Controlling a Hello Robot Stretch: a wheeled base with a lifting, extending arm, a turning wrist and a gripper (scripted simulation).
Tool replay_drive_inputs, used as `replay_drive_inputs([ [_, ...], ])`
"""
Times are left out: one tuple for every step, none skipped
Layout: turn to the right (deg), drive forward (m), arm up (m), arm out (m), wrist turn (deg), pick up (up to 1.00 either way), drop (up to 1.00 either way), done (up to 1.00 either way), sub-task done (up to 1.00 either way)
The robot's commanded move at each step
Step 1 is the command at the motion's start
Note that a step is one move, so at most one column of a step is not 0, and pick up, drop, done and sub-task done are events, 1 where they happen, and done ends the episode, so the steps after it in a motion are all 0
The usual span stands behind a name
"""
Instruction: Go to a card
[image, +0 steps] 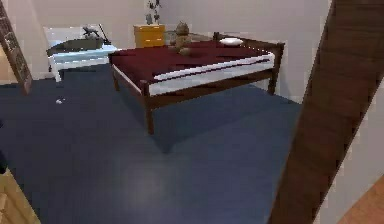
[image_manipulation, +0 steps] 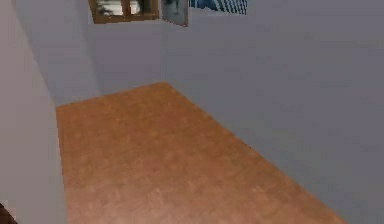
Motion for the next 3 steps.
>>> replay_drive_inputs([
  [-27.0,0.00,0.00,0.00,0.0,0.00,0.00,0.00,0.00],
  [0.0,1.00,0.00,0.00,0.0,0.00,0.00,0.00,0.00],
  [-6.0,0.00,0.00,0.00,0.0,0.00,0.00,0.00,0.00],
])
